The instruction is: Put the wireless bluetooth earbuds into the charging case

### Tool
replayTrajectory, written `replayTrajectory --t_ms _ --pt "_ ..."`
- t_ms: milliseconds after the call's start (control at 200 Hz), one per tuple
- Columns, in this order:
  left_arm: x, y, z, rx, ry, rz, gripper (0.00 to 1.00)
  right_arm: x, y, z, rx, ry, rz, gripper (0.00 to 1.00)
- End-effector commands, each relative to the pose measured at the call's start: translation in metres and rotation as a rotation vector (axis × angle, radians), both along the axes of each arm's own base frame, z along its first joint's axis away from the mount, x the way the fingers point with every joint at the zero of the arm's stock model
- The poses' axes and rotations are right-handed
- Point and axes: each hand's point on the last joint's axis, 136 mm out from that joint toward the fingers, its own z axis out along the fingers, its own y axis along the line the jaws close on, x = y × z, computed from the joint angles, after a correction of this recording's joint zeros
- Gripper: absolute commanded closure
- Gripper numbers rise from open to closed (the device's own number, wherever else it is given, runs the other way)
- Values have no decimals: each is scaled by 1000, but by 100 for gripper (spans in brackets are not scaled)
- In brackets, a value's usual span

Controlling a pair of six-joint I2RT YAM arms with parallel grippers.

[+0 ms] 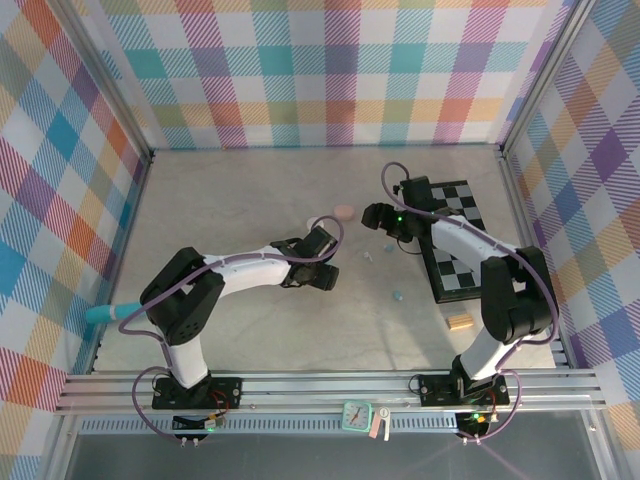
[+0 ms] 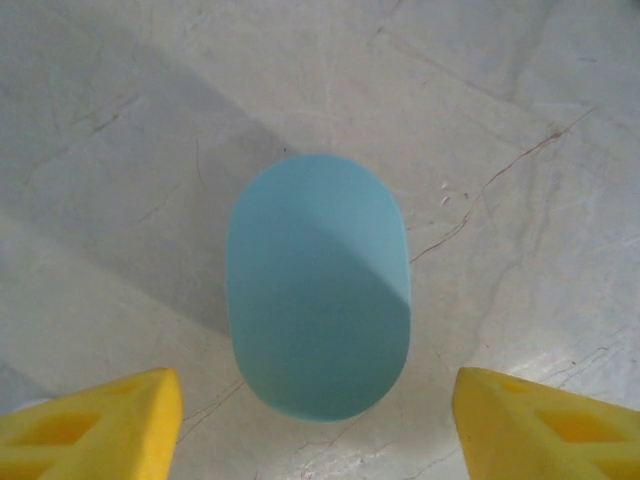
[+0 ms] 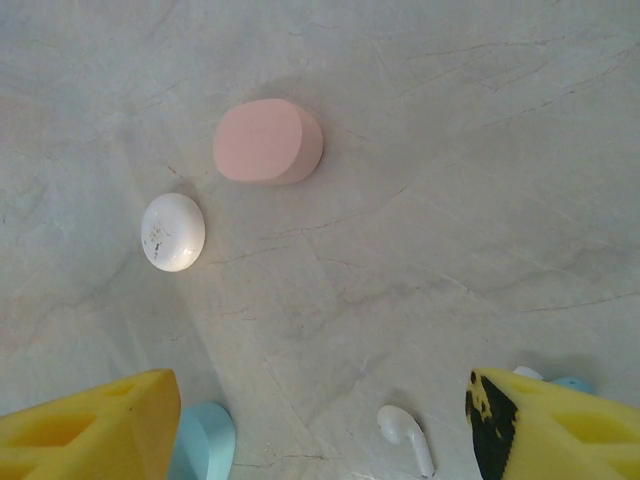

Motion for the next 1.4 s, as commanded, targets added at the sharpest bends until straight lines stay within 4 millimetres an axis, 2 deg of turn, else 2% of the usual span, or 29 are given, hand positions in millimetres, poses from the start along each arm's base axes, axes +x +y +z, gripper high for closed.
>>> replayTrajectory --t_ms 0,75,515,785,885,1030,1185,1285,1395 --pt "5 1 0 -1 13 0 36 5 0 17 9 -42 4 24" --pt "7 1 0 -3 11 -3 39 5 1 16 19 -37 6 24" --pt "15 -9 -10 -28 22 -7 40 1 3 18 34 -33 19 24" --pt "17 -11 -10 -32 23 -14 56 -4 4 20 49 -29 26 25" --pt "16 -10 -6 -35 15 -19 58 -9 7 25 69 -25 39 24" --pt "19 -17 20 -104 -92 -88 59 -24 12 39 98 -37 109 25" --pt "14 -23 53 -166 -223 -235 63 -52 16 57 133 -39 219 25" --pt "4 -31 74 -229 -310 -351 65 -71 19 75 199 -35 282 25" --pt "-12 -42 97 -323 -410 -494 64 -97 33 98 320 -21 398 25"
